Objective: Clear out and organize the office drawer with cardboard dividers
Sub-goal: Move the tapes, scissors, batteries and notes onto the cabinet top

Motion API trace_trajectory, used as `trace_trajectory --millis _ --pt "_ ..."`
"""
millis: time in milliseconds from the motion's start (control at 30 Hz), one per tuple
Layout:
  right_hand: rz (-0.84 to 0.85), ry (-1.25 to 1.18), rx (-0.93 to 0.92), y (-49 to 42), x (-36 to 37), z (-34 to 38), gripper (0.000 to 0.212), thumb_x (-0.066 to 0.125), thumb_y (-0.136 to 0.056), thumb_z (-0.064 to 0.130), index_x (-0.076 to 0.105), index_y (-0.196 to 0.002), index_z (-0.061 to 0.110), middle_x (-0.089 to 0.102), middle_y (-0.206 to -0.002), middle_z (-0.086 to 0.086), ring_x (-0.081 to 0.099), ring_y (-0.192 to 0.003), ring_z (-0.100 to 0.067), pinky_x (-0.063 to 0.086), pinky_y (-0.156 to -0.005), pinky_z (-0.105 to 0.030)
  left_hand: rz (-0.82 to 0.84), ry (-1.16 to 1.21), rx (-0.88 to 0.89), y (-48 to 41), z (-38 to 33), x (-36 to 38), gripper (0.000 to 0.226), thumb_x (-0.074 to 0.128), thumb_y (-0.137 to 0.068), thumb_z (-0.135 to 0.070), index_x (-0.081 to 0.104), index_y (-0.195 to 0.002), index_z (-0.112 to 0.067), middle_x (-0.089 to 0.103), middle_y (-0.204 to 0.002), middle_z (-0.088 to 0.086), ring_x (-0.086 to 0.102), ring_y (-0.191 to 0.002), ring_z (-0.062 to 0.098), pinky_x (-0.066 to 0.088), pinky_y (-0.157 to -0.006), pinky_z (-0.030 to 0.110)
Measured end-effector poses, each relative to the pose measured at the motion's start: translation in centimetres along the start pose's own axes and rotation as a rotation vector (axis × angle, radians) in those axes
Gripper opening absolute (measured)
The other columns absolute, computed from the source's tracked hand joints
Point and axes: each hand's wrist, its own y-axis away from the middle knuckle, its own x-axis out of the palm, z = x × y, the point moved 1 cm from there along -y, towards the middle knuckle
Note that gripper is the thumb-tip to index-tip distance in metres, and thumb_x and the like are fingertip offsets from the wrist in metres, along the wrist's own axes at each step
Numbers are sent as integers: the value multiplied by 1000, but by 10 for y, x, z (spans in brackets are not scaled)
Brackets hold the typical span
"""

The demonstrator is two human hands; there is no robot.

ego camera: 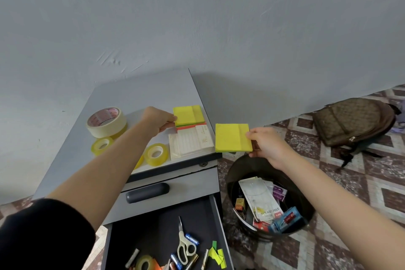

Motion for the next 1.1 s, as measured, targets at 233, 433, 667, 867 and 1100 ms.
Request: trace_trajectory --millis 233,433,667,867,1100 --pt "-17 -52 -4 -19 7 11 23 46 -97 7 55 -116 -1 52 -79 -10 48 -62 -17 37 -46 -25 4 -17 4 0 8 0 13 71 -81 -8 61 -85 -2 63 -71 10 58 -37 8 43 -54 22" --pt "-14 -56 -55 -35 24 29 13 47 -96 5 55 -106 4 42 -70 -6 35 -52 -11 24 -32 -15 -129 -128 260 2 10 -11 25 68 -86 -25 62 -101 -6 59 -96 6 56 -89 20 41 -73 28" --pt "9 -107 -39 -67 59 51 9 51 -93 2 51 -83 1 38 -65 -6 32 -49 -12 20 -30 -14 -33 -72 268 5 8 -30 20 65 -87 -24 63 -95 -6 61 -92 7 54 -71 12 42 -65 22" --pt "15 -76 -34 -81 86 58 25 53 -91 1 46 -69 7 38 -62 -6 32 -47 -12 19 -30 -13 -3 -53 234 9 18 -50 14 60 -91 -21 62 -98 -9 62 -87 1 54 -71 8 42 -65 20" --pt "15 11 -30 -85 97 60 28 55 -91 4 44 -67 9 39 -62 -4 30 -47 -12 19 -29 -12 52 -37 214 11 31 -63 13 59 -92 -22 64 -95 -11 65 -87 -2 58 -75 9 44 -68 21"
